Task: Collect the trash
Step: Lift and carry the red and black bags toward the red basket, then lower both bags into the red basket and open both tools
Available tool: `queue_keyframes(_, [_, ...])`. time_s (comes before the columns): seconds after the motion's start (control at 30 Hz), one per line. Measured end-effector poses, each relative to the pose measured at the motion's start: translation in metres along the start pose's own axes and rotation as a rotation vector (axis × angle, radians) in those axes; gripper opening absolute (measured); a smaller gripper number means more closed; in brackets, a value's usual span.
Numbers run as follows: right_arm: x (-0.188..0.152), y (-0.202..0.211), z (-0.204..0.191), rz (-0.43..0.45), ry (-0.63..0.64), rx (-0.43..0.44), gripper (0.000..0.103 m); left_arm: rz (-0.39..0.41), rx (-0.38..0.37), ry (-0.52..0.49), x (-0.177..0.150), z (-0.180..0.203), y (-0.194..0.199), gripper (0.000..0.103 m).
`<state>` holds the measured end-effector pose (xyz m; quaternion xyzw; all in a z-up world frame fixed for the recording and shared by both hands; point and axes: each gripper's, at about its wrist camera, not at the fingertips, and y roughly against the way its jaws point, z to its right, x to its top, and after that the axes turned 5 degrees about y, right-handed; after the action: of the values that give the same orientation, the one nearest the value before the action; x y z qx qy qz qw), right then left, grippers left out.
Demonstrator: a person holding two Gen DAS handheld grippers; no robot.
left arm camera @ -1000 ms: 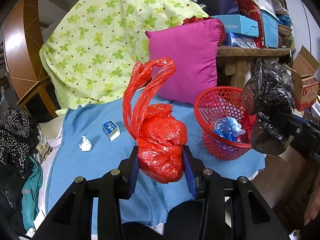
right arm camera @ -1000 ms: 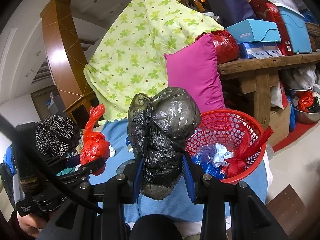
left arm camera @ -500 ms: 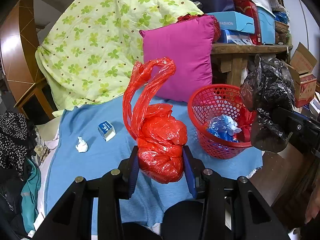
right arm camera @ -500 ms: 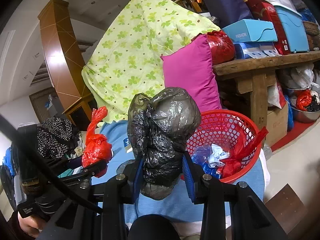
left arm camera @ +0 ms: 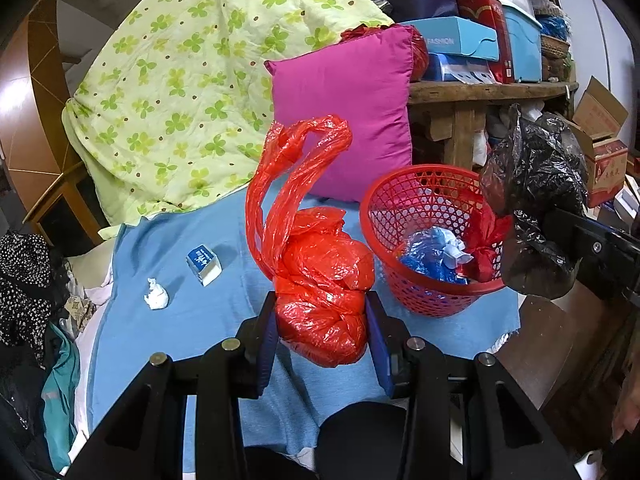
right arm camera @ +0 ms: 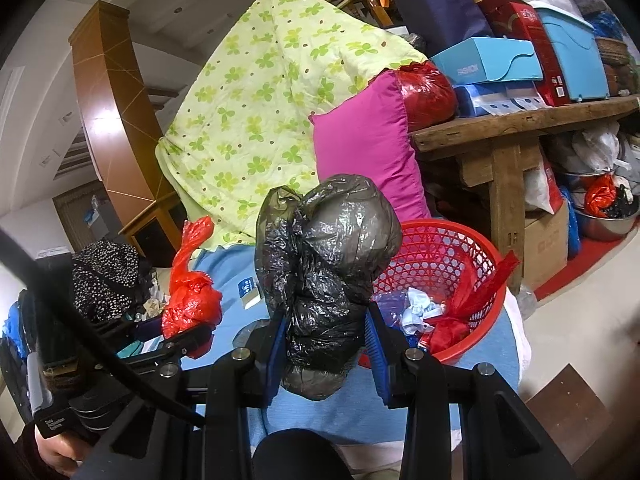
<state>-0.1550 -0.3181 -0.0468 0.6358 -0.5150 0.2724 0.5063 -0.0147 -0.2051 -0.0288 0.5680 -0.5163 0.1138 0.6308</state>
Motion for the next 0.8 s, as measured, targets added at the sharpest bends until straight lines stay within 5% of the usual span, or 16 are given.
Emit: queue_keyframes(0.8, [-0.005,0.003,0.035,0.006,-0.054,-0.053,0.039,-0.027,-0.024,-0.044,-0.004,0.023,-0.011,0.043])
